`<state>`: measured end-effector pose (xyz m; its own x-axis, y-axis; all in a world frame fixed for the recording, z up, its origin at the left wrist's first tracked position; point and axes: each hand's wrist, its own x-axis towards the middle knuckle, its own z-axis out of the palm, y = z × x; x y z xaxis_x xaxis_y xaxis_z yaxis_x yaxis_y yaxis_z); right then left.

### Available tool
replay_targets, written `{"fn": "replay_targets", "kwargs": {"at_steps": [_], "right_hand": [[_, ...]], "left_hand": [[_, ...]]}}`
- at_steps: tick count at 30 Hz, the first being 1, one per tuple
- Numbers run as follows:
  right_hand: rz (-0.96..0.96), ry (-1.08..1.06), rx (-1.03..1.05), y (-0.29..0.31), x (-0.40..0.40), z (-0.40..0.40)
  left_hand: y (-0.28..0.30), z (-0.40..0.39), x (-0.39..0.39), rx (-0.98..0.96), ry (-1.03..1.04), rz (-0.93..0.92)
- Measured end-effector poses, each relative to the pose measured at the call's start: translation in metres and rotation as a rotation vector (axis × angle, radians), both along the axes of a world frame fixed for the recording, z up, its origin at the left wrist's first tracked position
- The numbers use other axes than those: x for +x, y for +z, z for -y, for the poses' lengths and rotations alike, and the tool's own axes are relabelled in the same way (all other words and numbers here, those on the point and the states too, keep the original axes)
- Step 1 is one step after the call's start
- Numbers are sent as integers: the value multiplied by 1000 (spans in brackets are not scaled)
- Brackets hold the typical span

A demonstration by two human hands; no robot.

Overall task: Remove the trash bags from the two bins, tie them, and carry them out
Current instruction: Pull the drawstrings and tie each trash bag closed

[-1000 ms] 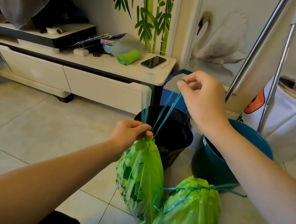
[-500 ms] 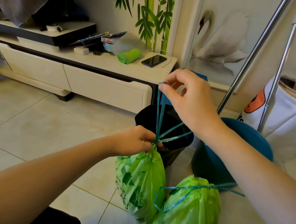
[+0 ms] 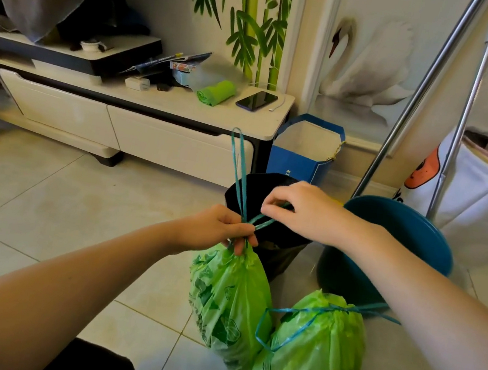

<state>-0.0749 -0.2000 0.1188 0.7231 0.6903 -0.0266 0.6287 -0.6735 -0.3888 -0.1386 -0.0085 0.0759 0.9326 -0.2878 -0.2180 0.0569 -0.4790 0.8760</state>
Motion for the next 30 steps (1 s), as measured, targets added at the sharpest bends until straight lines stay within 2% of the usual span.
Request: {"fn": "replay_targets", "kwargs": {"at_steps": [6, 11, 13, 16, 21, 27, 30], "right_hand": [[-123, 55, 40, 7, 2, 0], [-488, 105, -8, 7, -1, -1], [-470, 24, 57, -5, 0, -3], [-293, -78, 175, -32, 7, -8], [-453, -18, 292, -58, -4, -27], [-462, -28, 363, -64, -6, -45], [-448, -72, 359, -65, -2, -49]], "left_hand": [[-5, -17, 6, -146, 160, -114], [-7, -23, 10, -275, 226, -132], [-7, -23, 11, -278, 209, -129], [-5, -26, 10, -245, 158, -139], [-1, -30, 8, -146, 85, -73], [2, -38, 11, -32, 42, 21], [0, -36, 14, 27, 97, 119]]}}
